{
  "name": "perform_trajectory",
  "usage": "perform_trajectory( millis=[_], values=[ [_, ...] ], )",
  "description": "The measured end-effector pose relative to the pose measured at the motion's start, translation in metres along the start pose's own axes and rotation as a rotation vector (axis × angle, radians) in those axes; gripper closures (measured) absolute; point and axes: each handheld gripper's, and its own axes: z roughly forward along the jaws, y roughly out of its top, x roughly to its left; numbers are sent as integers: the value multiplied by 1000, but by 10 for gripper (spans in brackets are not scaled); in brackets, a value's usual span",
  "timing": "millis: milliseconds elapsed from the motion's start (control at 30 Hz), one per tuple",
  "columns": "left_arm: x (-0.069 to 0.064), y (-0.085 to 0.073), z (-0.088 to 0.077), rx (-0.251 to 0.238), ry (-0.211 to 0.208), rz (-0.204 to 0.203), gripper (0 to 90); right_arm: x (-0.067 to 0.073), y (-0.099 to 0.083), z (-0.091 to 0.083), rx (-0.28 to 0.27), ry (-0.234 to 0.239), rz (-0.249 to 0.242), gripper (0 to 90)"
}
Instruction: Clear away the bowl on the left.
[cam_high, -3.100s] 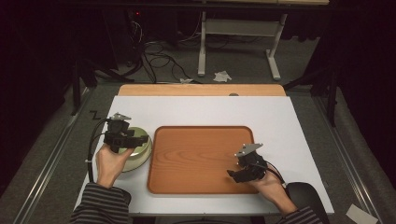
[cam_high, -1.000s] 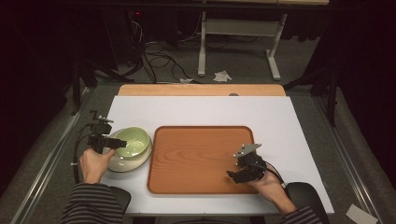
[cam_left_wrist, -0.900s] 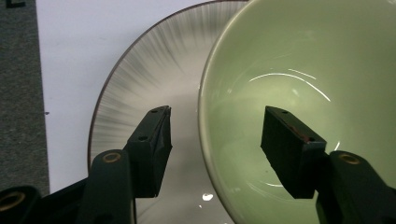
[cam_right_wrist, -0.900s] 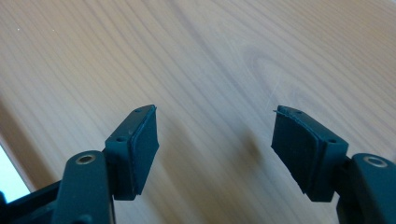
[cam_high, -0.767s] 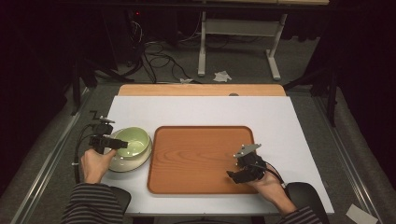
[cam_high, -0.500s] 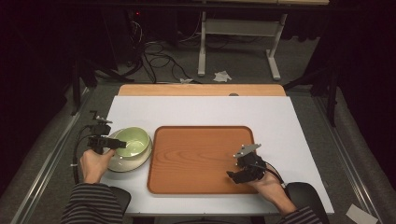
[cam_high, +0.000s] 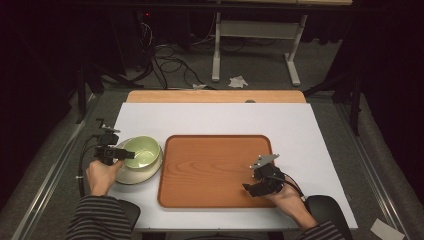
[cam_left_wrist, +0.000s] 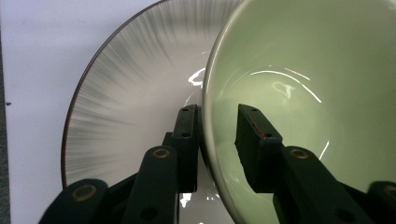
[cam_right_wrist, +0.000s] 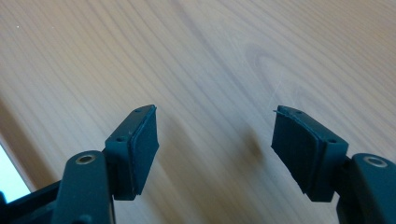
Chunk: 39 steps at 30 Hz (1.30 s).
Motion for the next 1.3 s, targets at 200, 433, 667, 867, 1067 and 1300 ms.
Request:
perform_trajectory(
  millis=[200,433,667,867,1067,1300],
  values=[
    [3,-1,0,10,-4,-9,792,1,0,0,2,0,-1,330],
    [3,0,1,25,-33,-9,830,0,0,0,1,2,0,330],
    [4,0,1,27,-41,-13,838,0,0,0,2,2,-1,330],
    [0,1,-4,-3,-38,2,838,0,0,0,0,1,0,330],
    [-5,3,-9,-17,-15,39,833,0,0,0,-1,2,1,330],
    [-7,3,-21,-79,-33,35,833,0,0,-1,-1,-2,-4,330]
  ],
)
